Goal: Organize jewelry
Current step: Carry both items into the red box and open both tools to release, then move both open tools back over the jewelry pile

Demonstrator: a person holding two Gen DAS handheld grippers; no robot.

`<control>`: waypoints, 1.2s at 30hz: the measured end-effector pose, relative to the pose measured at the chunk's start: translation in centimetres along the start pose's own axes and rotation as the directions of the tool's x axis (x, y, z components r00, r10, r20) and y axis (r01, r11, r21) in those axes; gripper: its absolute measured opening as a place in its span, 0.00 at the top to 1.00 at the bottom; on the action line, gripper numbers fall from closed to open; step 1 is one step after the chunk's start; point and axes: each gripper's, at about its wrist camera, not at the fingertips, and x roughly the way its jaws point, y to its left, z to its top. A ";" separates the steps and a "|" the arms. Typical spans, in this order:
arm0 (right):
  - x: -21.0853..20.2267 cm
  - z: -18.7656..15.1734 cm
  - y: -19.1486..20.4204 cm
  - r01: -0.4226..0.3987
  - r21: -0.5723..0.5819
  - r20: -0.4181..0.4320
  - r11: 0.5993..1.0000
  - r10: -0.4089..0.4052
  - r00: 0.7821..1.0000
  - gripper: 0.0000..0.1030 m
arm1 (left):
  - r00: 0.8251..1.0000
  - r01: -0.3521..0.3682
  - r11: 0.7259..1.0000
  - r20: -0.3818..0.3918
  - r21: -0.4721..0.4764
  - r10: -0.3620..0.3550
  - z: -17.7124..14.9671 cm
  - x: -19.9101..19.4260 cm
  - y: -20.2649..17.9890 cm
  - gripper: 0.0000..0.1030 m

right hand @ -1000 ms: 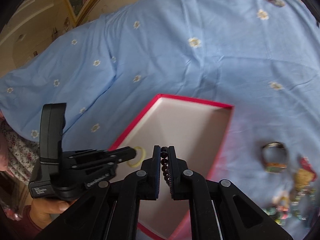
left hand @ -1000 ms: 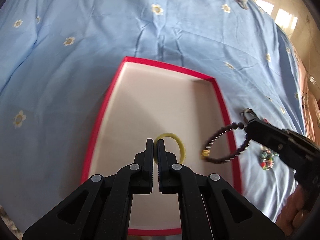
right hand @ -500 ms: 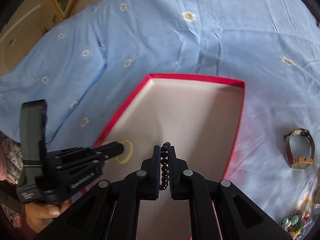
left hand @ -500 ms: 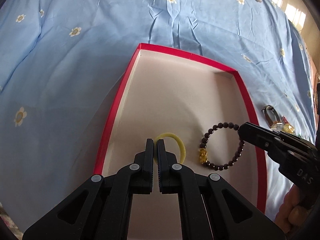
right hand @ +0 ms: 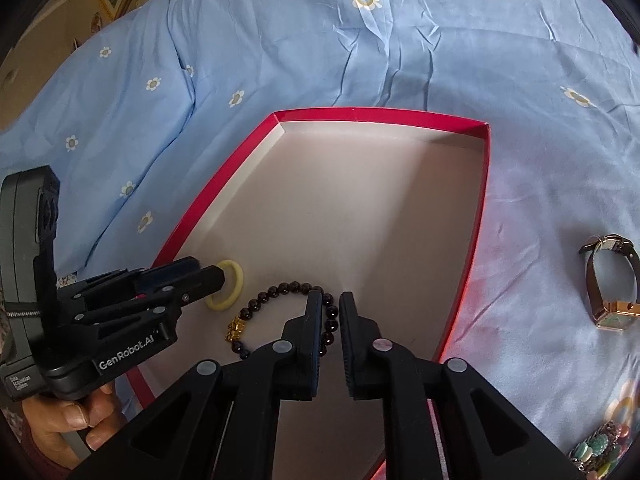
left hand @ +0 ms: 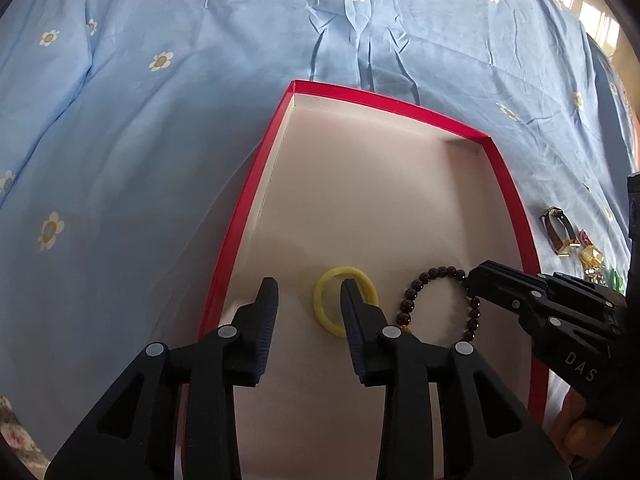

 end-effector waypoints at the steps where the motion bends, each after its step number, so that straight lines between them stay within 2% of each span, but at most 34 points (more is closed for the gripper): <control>1: -0.1 0.0 -0.1 -0.003 0.004 0.000 1.000 0.003 1.000 0.87 | 1.000 -0.002 1.000 -0.001 -0.002 0.002 0.0 -0.1 0.1 0.68; 3: -0.2 -0.1 -0.2 -0.010 0.011 0.000 1.000 0.010 1.000 0.82 | 1.000 -0.006 1.000 0.002 -0.006 0.006 -0.1 -0.3 0.1 0.61; 4: -0.3 -0.1 -0.2 -0.017 0.016 0.002 1.000 0.017 1.000 0.76 | 1.000 -0.010 1.000 0.003 -0.009 0.010 -0.1 -0.4 0.2 0.56; 7: -1.1 -0.2 -0.3 -0.028 0.025 0.018 0.999 0.028 0.999 0.66 | 1.000 -0.010 1.000 0.011 -0.020 0.010 0.0 -0.9 0.2 0.53; 12: -3.5 -0.4 -0.4 -0.045 0.034 0.060 0.998 0.043 0.997 0.61 | 0.999 -0.008 0.999 0.037 -0.034 0.010 -0.6 -2.7 0.0 0.47; 16: -5.8 -0.8 -0.9 -0.050 0.047 0.093 0.998 0.045 0.995 0.60 | 0.998 0.013 0.999 0.061 -0.033 -0.011 -1.1 -4.3 -0.6 0.47; 23: -9.8 -2.6 -3.0 -0.014 0.088 0.130 0.996 0.002 0.991 0.60 | 0.995 0.060 0.998 0.078 0.008 -0.060 -2.0 -6.1 -3.1 0.47; 36: -16.2 -7.1 -8.1 0.069 0.194 0.173 0.979 -0.104 0.979 0.59 | 0.985 0.157 0.982 0.057 0.106 -0.164 -4.3 -7.9 -9.7 0.47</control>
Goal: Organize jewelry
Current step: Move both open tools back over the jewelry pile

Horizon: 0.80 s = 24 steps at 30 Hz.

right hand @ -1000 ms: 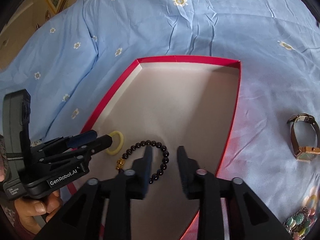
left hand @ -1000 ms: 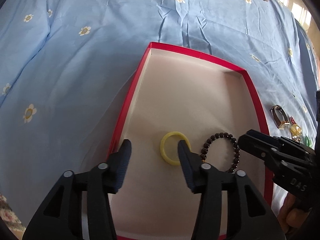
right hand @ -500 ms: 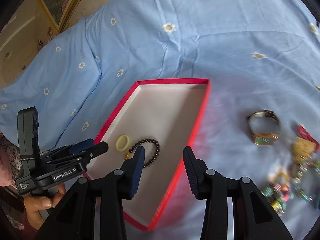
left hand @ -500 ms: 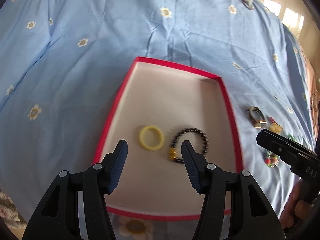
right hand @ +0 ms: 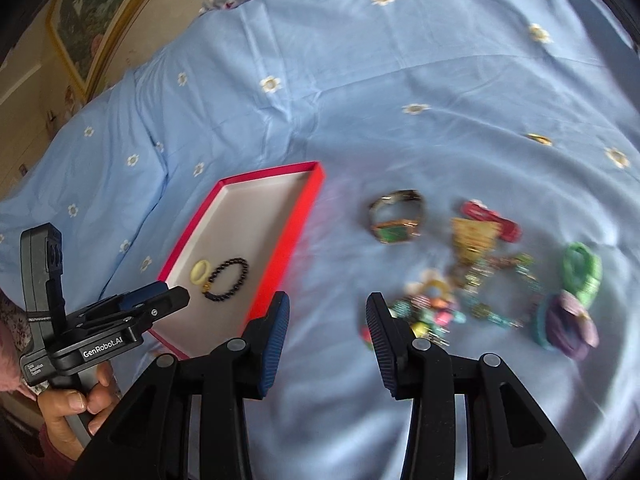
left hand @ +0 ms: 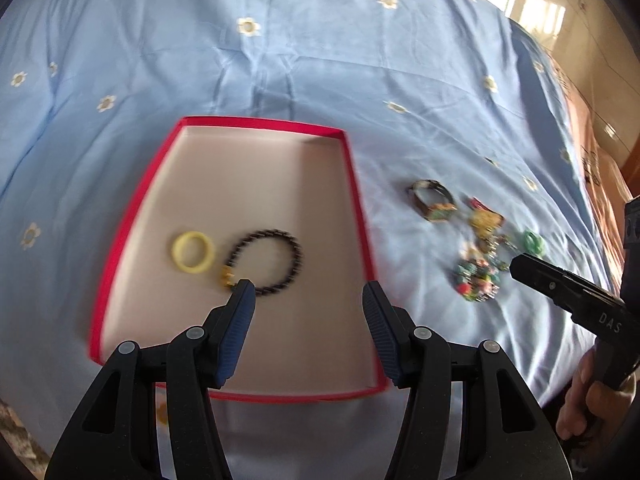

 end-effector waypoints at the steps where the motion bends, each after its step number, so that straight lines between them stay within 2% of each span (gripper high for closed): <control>1: -0.5 -0.2 -0.5 0.008 0.007 0.004 1.000 -0.008 1.000 0.59 | 1.000 0.009 1.000 -0.004 0.010 -0.009 -0.1 0.1 -0.6 0.47; 14: -5.2 -3.0 -6.5 0.106 0.110 0.033 0.988 -0.110 0.993 0.59 | 0.994 0.107 0.987 -0.034 0.120 -0.104 -0.9 0.9 -7.4 0.47; 24: -6.8 -2.9 -9.0 0.138 0.161 0.062 0.977 -0.149 0.987 0.59 | 0.985 0.169 0.962 -0.062 0.216 -0.159 -0.4 2.6 -11.7 0.47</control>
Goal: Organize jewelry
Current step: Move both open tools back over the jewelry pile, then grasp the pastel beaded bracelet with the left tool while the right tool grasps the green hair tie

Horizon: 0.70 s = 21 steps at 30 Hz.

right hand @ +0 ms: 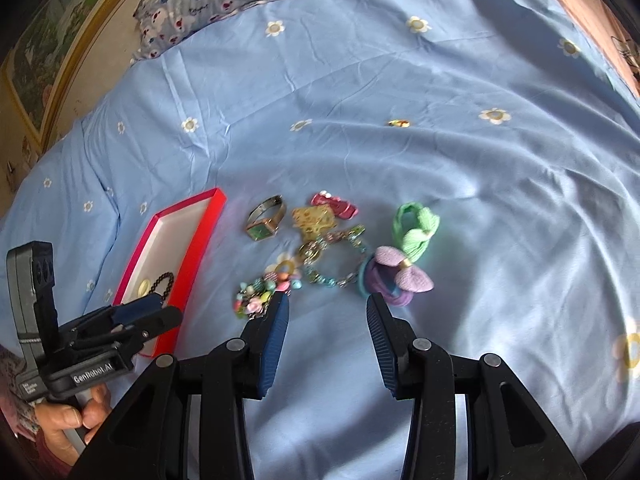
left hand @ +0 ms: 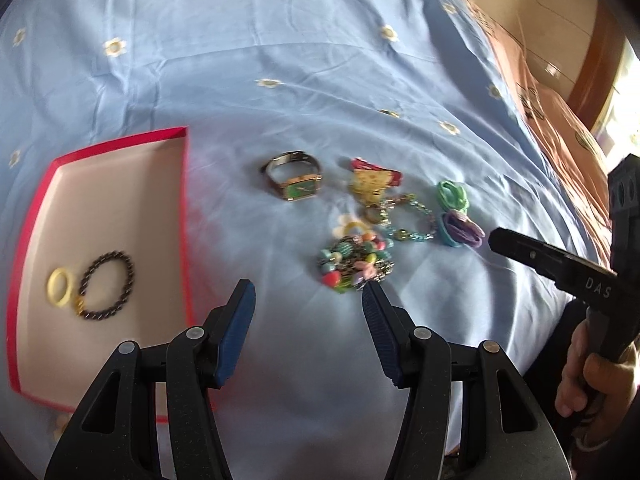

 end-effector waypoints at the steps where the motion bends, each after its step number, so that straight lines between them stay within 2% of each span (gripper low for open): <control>1: -0.1 0.1 -0.2 0.001 0.002 0.004 1.000 -0.001 1.000 0.59 | 1.000 0.005 1.000 -0.005 0.010 -0.005 0.2 0.3 -0.4 0.47; 8: 0.0 1.2 -1.8 0.023 0.029 0.019 0.999 -0.023 1.000 0.59 | 0.999 0.038 0.996 -0.034 0.079 -0.035 1.3 2.6 -2.6 0.47; 11: 0.3 1.9 -2.6 0.038 0.042 0.024 0.998 -0.039 0.999 0.59 | 0.998 0.048 0.994 -0.052 0.100 -0.043 1.6 3.7 -3.2 0.50; 17: 1.5 3.2 -4.0 0.068 0.064 0.018 0.996 -0.069 0.997 0.59 | 0.994 0.071 0.988 -0.095 0.137 -0.058 2.0 6.0 -4.1 0.61; 21: 2.8 3.7 -4.7 0.085 0.076 0.004 0.993 -0.086 0.996 0.59 | 0.989 0.086 0.986 -0.131 0.143 -0.067 1.7 7.4 -4.1 0.77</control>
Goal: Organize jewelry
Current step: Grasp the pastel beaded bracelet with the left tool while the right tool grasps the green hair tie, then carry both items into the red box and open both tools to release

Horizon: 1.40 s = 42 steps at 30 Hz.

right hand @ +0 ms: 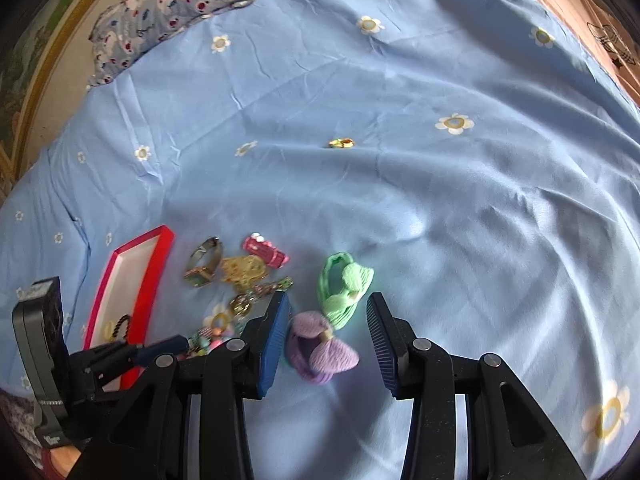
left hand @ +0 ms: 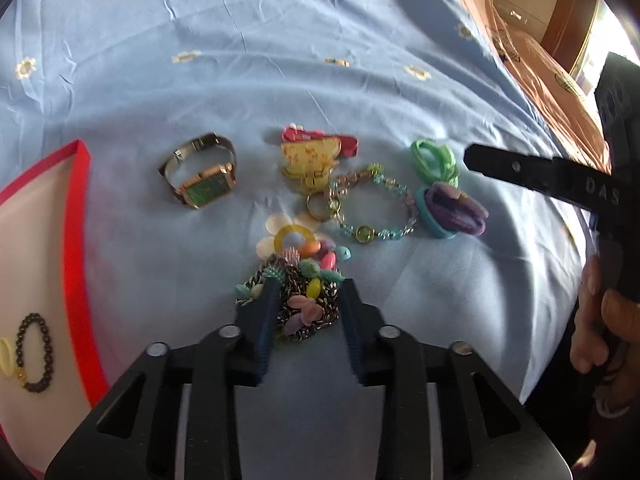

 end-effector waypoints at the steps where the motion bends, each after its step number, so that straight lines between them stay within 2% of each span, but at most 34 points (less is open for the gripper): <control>1: 0.4 0.1 -0.2 0.003 0.006 -0.006 1.000 -0.003 1.000 0.59 | 1.000 0.005 1.000 0.002 0.003 -0.005 0.0 0.0 0.0 0.81; 3: 1.1 0.2 -0.4 0.010 0.014 -0.013 1.000 -0.009 1.000 0.59 | 1.000 0.020 1.000 0.002 -0.003 -0.020 -0.1 0.1 0.3 0.90; 7: 2.8 0.3 -0.5 0.031 0.010 -0.036 0.999 -0.031 0.999 0.62 | 0.998 0.062 0.997 0.016 -0.043 -0.061 -0.3 -0.3 1.2 0.91; 8: 3.2 0.2 -0.5 0.039 0.003 -0.041 0.999 -0.039 0.998 0.74 | 0.998 0.069 0.996 0.021 -0.049 -0.068 -0.3 -0.5 1.3 0.91; 10: 3.5 0.1 -0.5 0.046 0.000 -0.050 0.999 -0.046 0.998 0.86 | 0.996 0.079 0.995 0.035 -0.061 -0.077 -0.5 -1.1 1.7 0.92; 16: 1.9 0.1 0.3 0.043 -0.023 0.011 0.999 -0.043 0.999 0.87 | 0.992 0.104 0.990 0.082 -0.091 -0.097 -0.4 -3.2 2.5 0.92; 21: 0.4 0.3 1.8 0.011 -0.050 0.040 0.999 -0.009 0.999 0.87 | 0.987 0.109 0.987 0.130 -0.116 -0.093 -0.6 -5.3 3.3 0.92; 32: -1.2 -0.9 7.1 -0.075 -0.127 0.031 0.989 0.080 0.996 0.87 | 0.974 0.101 0.979 0.218 -0.178 -0.061 -2.3 -10.3 5.6 0.93; 42: -0.6 -2.6 11.5 -0.137 -0.195 -0.015 0.971 0.137 0.990 0.87 | 0.966 0.064 0.958 0.260 -0.279 0.011 -5.2 -13.1 9.3 0.93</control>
